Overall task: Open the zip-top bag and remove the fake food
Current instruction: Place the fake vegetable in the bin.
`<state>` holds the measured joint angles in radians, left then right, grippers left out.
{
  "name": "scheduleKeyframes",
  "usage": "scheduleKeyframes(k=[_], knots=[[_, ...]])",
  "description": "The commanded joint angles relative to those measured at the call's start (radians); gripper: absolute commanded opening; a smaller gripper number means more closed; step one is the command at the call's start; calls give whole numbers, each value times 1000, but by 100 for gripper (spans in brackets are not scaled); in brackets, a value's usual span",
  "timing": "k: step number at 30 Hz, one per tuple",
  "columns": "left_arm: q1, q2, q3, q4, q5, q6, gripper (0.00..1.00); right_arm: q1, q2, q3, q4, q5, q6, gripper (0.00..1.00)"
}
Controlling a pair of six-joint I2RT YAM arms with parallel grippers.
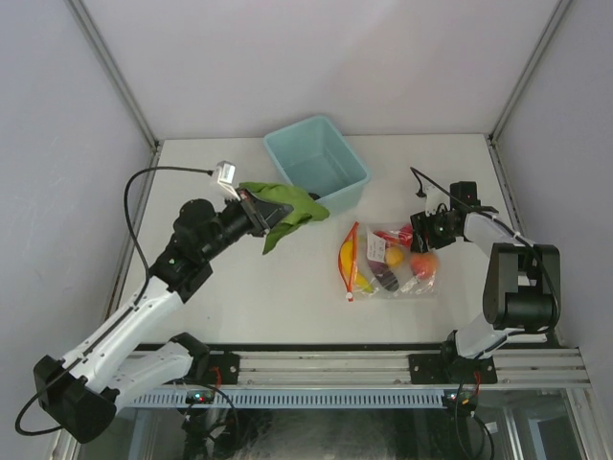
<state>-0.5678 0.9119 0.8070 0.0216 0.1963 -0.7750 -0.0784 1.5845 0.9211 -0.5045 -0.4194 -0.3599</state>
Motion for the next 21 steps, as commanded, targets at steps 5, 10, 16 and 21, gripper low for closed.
scheduleKeyframes(k=[5, 10, 16, 21], knots=[[71, 127, 207, 68, 96, -11, 0, -7, -8, -7, 20, 11, -12, 62], [109, 247, 338, -28, 145, 24, 0, -12, -15, -7, 18, 6, -11, 63], [129, 400, 501, -160, 134, 80, 0, -22, -15, -7, 19, -1, -8, 64], [131, 573, 722, -354, 133, 174, 0, -31, -18, -8, 18, -6, -7, 64]])
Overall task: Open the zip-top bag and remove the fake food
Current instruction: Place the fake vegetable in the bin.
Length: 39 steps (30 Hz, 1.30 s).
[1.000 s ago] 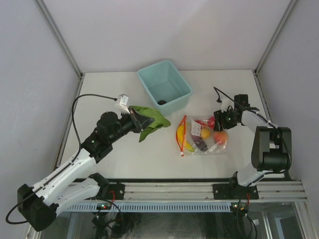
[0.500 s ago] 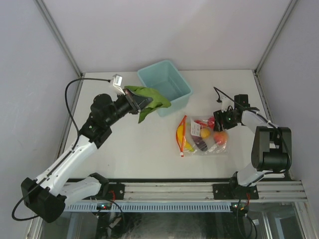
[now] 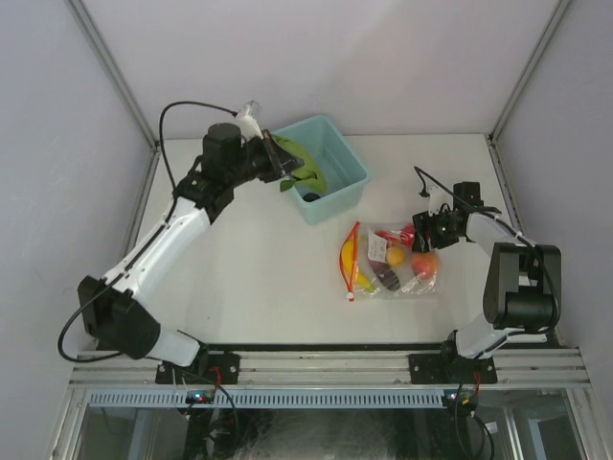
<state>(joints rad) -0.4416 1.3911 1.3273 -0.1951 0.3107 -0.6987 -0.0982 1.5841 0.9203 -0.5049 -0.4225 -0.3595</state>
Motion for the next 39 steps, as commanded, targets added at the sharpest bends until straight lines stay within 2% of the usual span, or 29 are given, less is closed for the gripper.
scheduleKeyframes(k=[1, 10, 18, 29, 30, 31, 32, 33, 39], knots=[[4, 131, 248, -174, 26, 111, 0, -13, -17, -7, 19, -3, -6, 64], [26, 444, 575, -354, 143, 142, 0, -34, -20, -7, 22, -23, 0, 64], [43, 650, 823, -470, 198, 145, 0, -44, -23, -7, 22, -40, 3, 64], [65, 793, 904, -459, 180, 89, 2, -56, -34, -7, 18, -47, 7, 64], [68, 805, 916, -459, 172, 80, 6, -56, -36, -8, 17, -47, 6, 64], [70, 818, 930, -458, 163, 70, 24, -58, -37, -8, 16, -48, 7, 64], [73, 830, 943, -454, 157, 60, 88, -59, -38, -8, 17, -48, 8, 64], [77, 839, 956, -447, 148, 46, 99, -60, -40, -7, 16, -50, 8, 64], [88, 817, 968, -344, 5, -42, 100, -69, -54, -11, 18, -55, 9, 64]])
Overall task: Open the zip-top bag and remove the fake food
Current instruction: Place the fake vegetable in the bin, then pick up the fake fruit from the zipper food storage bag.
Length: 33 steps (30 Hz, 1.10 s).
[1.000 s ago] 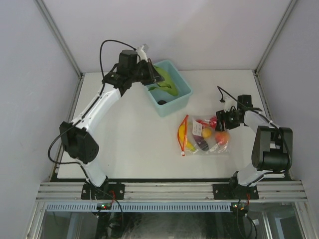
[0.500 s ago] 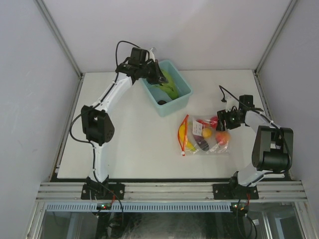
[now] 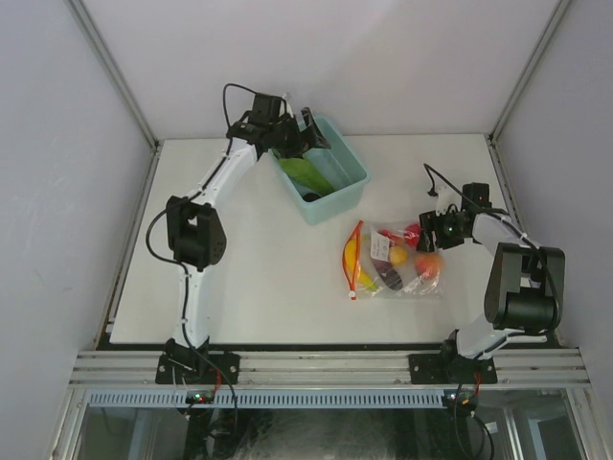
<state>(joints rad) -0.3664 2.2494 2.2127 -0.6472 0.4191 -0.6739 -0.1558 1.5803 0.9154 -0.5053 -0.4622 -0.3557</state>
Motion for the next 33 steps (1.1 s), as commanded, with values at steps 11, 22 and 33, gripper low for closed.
scheduleKeyframes(k=[11, 22, 33], knots=[[12, -311, 7, 141, -416, 245, 100, -23, -101, -10, 19, -23, -5, 64], [56, -852, -766, 653, -317, 237, 99, -49, -224, -1, -22, -86, -86, 65], [41, -1332, -1306, 765, -231, 186, 82, -53, -371, 94, -159, -347, -236, 65]])
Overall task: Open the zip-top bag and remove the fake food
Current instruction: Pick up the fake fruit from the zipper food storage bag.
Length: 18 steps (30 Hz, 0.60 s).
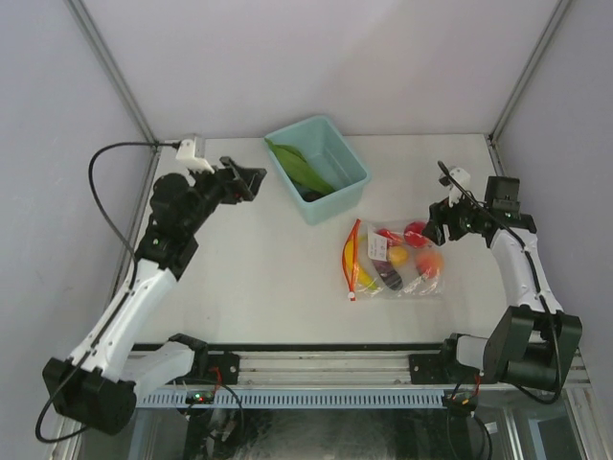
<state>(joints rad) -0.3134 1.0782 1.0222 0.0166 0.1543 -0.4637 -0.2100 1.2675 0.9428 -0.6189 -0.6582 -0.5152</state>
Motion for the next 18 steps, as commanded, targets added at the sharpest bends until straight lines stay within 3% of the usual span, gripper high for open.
scheduleKeyframes(k=[1, 10, 18], knots=[[-18, -197, -148, 100, 31, -25, 81, 8, -68, 72, -54, -185, -93, 65], [-139, -423, -389, 77, -17, -10, 72, 110, -141, 110, -225, -401, -338, 65], [-325, -409, -482, 46, -89, 81, 66, 147, -124, 122, -484, -503, -633, 64]])
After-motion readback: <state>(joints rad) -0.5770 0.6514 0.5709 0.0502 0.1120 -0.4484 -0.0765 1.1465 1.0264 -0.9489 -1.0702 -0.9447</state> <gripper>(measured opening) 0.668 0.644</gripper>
